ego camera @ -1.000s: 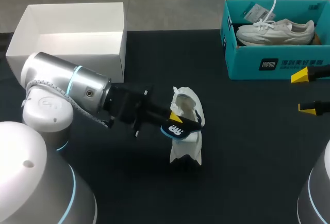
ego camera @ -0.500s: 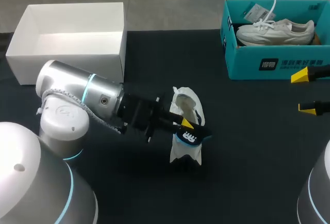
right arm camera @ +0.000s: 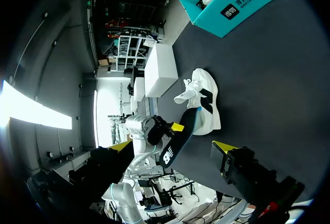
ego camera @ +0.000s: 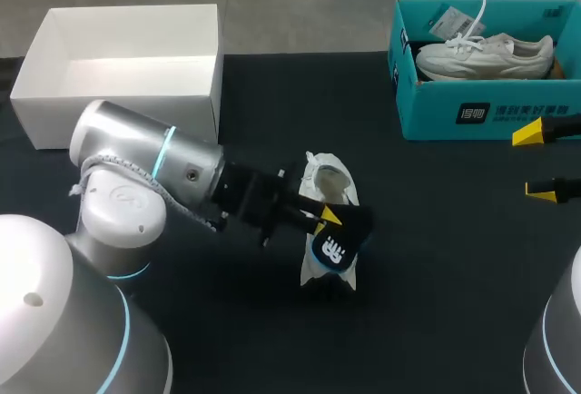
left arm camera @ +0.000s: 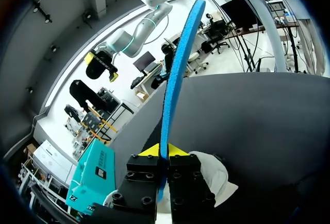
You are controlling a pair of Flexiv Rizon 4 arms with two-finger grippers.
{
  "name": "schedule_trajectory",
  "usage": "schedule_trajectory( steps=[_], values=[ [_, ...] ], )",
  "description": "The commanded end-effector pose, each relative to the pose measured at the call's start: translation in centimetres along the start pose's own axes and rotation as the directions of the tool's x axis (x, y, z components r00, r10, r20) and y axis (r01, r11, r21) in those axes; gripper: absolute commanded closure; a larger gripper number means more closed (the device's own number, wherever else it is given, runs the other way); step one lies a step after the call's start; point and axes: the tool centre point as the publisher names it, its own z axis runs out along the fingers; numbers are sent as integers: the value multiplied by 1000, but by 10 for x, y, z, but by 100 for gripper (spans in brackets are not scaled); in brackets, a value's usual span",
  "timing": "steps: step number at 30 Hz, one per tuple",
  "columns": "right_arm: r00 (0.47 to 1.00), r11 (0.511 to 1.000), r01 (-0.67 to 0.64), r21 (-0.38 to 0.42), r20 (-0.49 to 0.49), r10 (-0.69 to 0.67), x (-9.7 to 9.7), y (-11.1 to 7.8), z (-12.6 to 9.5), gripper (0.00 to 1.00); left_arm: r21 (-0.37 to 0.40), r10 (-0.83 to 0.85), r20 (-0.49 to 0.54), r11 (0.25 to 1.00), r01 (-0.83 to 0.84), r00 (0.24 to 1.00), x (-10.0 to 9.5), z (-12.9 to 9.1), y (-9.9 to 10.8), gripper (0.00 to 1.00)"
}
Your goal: Take the shoe out of the shoebox, open the shoe tongue, remove and reinsert the insole, then place the shoe into the shoebox
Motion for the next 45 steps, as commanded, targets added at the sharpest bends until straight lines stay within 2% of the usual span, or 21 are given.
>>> schedule_trajectory(
  steps=[1, 11, 21, 27, 34, 38, 45],
  values=[
    [1000, 1000, -2, -7, 3, 2, 0, -4, -1, 0, -3, -2, 8, 1000, 2, 1000, -2, -16, -10, 100],
    [1000, 1000, -2, -7, 3, 2, 0, -4, -1, 0, 1, -18, 49, 1000, 18, 999, -3, -40, -28, 100],
    [1000, 1000, -2, -7, 3, 2, 0, -4, -1, 0, 30, -87, 45, 996, 85, 995, 8, -40, -33, 100],
    [1000, 1000, -2, -7, 3, 2, 0, -4, -1, 0, 71, -96, 41, 993, 93, 995, 13, -27, -35, 100],
    [1000, 1000, -2, -7, 3, 2, 0, -4, -1, 0, 84, -108, 42, 991, 104, 993, 23, -14, -25, 100],
    [1000, 1000, -2, -7, 3, 2, 0, -4, -1, 0, 91, -106, 48, 991, 101, 993, 32, -13, -17, 100],
    [1000, 1000, -2, -7, 3, 2, 0, -4, -1, 0, 57, -114, 35, 992, 112, 993, 39, -16, -8, 100]
  ],
)
